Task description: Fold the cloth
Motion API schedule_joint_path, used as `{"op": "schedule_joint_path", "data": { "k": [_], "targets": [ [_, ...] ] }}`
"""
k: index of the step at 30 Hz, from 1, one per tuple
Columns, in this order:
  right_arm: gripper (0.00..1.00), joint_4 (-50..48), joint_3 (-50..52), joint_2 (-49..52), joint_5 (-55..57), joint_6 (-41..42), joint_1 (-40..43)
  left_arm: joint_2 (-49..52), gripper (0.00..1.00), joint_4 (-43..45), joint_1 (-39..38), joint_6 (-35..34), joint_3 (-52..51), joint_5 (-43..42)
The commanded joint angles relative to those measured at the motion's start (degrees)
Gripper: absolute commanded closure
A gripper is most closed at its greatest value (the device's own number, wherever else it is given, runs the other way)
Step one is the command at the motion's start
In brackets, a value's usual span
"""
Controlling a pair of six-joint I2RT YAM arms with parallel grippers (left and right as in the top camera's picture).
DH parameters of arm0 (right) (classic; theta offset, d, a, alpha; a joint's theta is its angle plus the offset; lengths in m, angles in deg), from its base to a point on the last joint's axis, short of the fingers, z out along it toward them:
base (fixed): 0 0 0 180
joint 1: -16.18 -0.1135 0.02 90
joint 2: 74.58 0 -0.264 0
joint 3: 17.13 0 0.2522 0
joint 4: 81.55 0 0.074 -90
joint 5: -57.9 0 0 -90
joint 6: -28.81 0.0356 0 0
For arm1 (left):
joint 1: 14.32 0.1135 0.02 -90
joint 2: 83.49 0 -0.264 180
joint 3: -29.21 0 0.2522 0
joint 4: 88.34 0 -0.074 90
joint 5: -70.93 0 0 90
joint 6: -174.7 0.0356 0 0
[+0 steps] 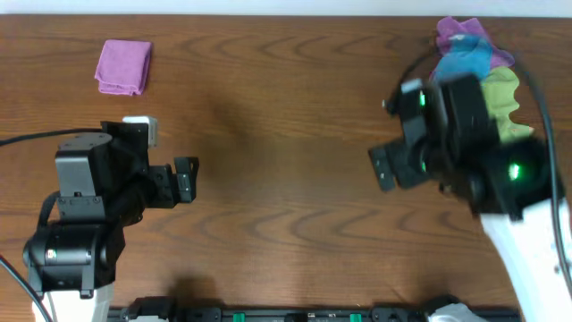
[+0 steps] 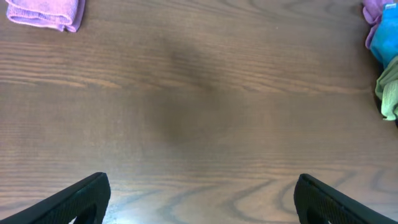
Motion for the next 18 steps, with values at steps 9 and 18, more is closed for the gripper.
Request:
{"op": "schedule_joint_path", "data": {
  "k": [9,18],
  "targets": [
    [0.01,-1.3,8.1,-11.2,0.9,2.0,-0.3,-0.6,0.05,0.6,-0.3,-8.9,-0.1,-0.4],
    [0.01,-1.2,8.1,-10.4,0.9,2.0,-0.3,-0.6,0.05,-0.3,-0.2,-8.9,-0.1,-0.2]
  ]
}}
